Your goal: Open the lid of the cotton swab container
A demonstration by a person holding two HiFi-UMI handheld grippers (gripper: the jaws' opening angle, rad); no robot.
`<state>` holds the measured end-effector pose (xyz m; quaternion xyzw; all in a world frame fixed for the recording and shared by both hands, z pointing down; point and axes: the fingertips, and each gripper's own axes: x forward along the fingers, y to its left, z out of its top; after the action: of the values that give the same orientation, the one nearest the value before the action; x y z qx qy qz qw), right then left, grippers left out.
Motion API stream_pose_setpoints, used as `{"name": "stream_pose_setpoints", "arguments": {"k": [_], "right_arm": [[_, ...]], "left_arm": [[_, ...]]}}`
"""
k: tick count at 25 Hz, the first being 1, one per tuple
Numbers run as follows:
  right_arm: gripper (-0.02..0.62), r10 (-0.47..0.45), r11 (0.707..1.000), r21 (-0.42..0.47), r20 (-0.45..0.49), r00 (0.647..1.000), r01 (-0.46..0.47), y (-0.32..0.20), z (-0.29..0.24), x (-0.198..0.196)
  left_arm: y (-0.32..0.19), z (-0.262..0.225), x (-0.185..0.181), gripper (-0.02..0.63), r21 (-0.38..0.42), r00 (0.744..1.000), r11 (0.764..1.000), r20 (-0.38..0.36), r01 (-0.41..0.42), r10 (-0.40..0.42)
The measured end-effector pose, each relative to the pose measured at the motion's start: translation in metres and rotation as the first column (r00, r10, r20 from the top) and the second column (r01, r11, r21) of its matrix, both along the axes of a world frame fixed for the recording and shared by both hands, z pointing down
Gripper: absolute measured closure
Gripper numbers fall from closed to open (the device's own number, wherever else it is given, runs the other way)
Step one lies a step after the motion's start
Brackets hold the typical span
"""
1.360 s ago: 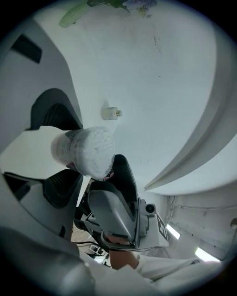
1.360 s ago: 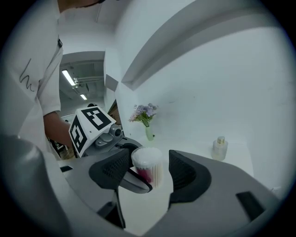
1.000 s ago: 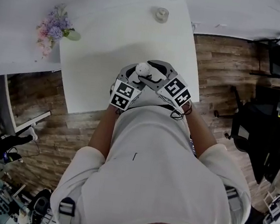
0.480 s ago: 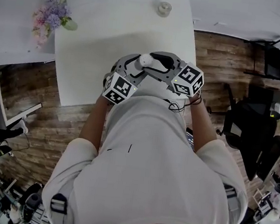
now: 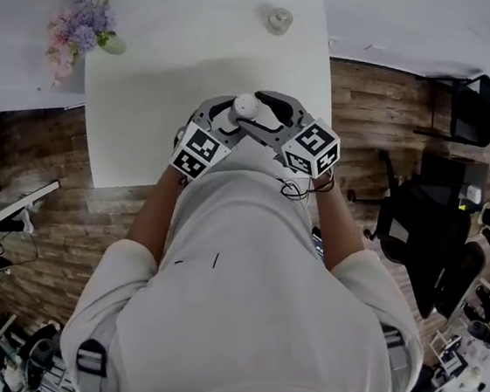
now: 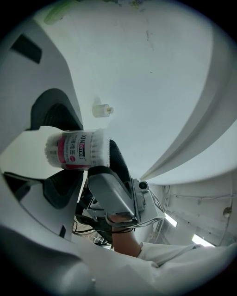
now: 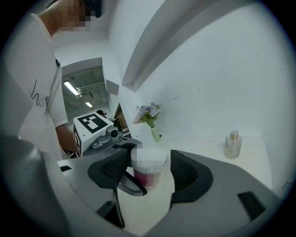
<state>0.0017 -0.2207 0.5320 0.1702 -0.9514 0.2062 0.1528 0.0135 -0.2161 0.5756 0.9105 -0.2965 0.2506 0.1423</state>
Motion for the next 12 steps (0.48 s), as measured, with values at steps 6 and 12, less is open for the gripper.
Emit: {"name": "stream_pose_setpoints", "arguments": {"k": [6, 12], "right_arm": [[0.348, 0.050, 0.998, -0.034, -0.025, 0.998, -0.050, 0.000, 0.011, 0.000], [0.353, 0.036, 0.998, -0.046, -0.036, 0.999, -0.038, 0.003, 0.014, -0.002]], "left_arm": [[0.003, 0.011, -0.002, 0.336, 0.009, 0.999, 1.000, 0.049, 0.001, -0.001], [0.005, 0.014, -0.003, 0.336, 0.025, 0.997, 1.000, 0.072, -0.014, 0.012]]}}
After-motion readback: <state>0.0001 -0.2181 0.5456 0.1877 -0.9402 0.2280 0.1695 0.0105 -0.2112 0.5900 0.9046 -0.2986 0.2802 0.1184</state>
